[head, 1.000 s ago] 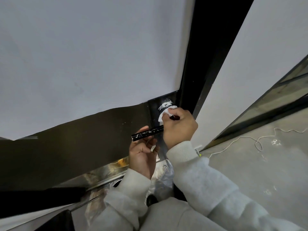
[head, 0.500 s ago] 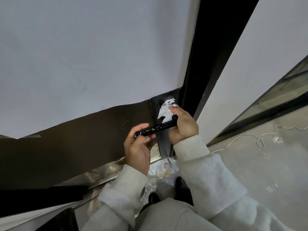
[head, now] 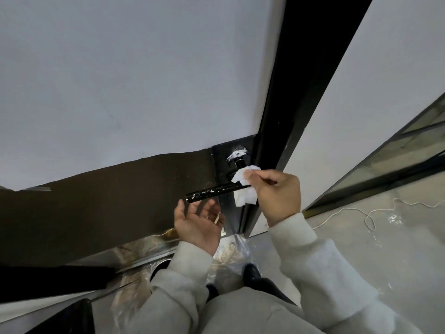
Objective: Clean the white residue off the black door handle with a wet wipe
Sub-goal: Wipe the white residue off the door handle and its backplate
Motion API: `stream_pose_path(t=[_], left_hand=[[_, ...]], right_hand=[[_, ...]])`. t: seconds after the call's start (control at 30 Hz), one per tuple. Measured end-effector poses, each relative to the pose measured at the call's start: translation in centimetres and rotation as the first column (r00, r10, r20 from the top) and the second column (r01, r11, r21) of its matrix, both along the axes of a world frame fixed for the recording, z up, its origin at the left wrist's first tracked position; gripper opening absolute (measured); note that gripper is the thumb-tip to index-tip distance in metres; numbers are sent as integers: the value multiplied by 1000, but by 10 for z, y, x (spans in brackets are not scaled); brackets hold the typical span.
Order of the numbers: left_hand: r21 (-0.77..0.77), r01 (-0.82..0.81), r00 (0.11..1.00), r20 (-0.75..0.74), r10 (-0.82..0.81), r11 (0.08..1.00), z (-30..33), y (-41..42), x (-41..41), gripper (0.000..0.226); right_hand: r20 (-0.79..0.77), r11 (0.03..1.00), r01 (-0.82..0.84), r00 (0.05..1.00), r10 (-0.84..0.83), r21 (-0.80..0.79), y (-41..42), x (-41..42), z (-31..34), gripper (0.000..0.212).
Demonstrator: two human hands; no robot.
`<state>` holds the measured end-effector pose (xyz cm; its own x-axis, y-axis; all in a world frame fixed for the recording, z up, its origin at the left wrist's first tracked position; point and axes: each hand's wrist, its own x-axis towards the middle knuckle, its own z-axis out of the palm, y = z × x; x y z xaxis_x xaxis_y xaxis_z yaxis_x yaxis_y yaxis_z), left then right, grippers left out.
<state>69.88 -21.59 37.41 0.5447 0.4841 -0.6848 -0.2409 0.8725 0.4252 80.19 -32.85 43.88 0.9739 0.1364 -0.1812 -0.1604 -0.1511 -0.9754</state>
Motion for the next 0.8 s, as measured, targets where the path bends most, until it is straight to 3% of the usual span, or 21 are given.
stream_pose_path(t=[0.1, 0.3, 0.37, 0.47, 0.6, 0.73, 0.8], left_hand=[[-31, 46, 999, 0, -46, 998, -2, -10, 13, 48], [-10, 54, 998, 23, -54, 998, 11, -19, 31, 51], [-10, 28, 1000, 14, -28, 1000, 11, -18, 32, 51], [-26, -27, 999, -20, 27, 999, 10, -19, 31, 47], [-29, -95, 994, -53, 94, 995, 16, -26, 42, 50], [47, 17, 1000, 0, -17, 999, 20, -26, 40, 49], [63, 23, 998, 56, -26, 998, 21, -20, 31, 40]], right_hand=[[-183, 977, 2, 982, 38, 215, -14, -1, -1, 4], [-378, 890, 107, 922, 78, 444, -5, -1, -3, 14], [-380, 881, 103, 921, 91, 461, 1, -3, -1, 17], [-287, 934, 25, 954, 85, 357, -8, -5, -3, 14], [-17, 995, -88, 996, 88, 47, -22, -8, -7, 13], [356, 968, -178, 905, 231, -176, -16, -2, -5, 19], [348, 956, -245, 893, 287, -159, -15, 4, -4, 22]])
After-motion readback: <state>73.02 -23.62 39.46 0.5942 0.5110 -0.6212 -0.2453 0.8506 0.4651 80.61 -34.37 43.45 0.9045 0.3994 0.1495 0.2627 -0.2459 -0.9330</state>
